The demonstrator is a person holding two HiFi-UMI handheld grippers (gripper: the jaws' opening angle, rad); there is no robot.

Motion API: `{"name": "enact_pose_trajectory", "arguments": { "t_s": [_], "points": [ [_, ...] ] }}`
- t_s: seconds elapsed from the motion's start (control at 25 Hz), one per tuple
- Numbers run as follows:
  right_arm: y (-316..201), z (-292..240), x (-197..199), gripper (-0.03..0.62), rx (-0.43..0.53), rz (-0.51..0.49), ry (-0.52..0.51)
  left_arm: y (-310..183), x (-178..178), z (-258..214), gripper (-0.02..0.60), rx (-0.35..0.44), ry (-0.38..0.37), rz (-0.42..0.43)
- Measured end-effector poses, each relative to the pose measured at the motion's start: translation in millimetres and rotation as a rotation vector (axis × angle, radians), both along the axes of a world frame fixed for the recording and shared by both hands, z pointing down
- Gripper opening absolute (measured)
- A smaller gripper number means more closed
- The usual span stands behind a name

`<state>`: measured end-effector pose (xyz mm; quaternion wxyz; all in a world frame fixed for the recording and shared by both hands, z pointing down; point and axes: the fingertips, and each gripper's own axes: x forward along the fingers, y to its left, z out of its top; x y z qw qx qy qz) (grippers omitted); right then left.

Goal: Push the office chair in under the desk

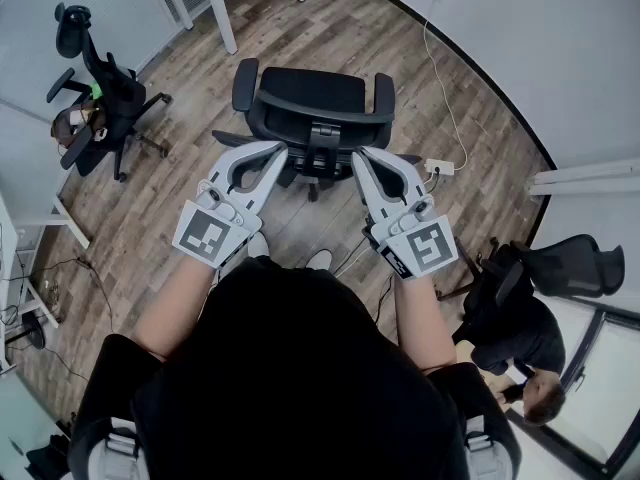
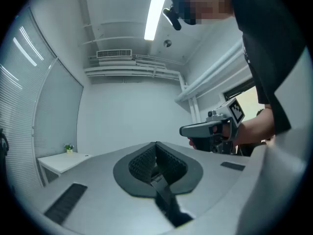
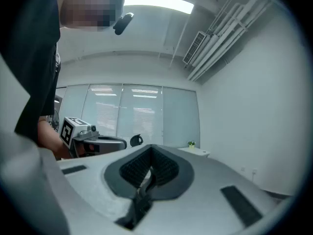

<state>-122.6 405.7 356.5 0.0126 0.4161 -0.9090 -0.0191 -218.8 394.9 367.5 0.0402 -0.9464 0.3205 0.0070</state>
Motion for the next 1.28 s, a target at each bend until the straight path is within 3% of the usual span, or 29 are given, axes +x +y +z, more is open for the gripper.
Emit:
{"name": "enact_pose_trajectory", "arguments": {
  "t_s": [0.68, 1.28],
  "points": [
    [9.4, 16.3, 14.8, 0.003, -0.062, 0.006, -0.014, 6.6, 9.1, 12.8, -0.006, -0.017, -0.044, 0.02],
    [15.3, 53.5, 56.0, 0.008, -0.159, -0.049, 0.005, 3.8, 24.2, 33.8, -0.005, -0.032, -0.092, -0.108]
  ]
}}
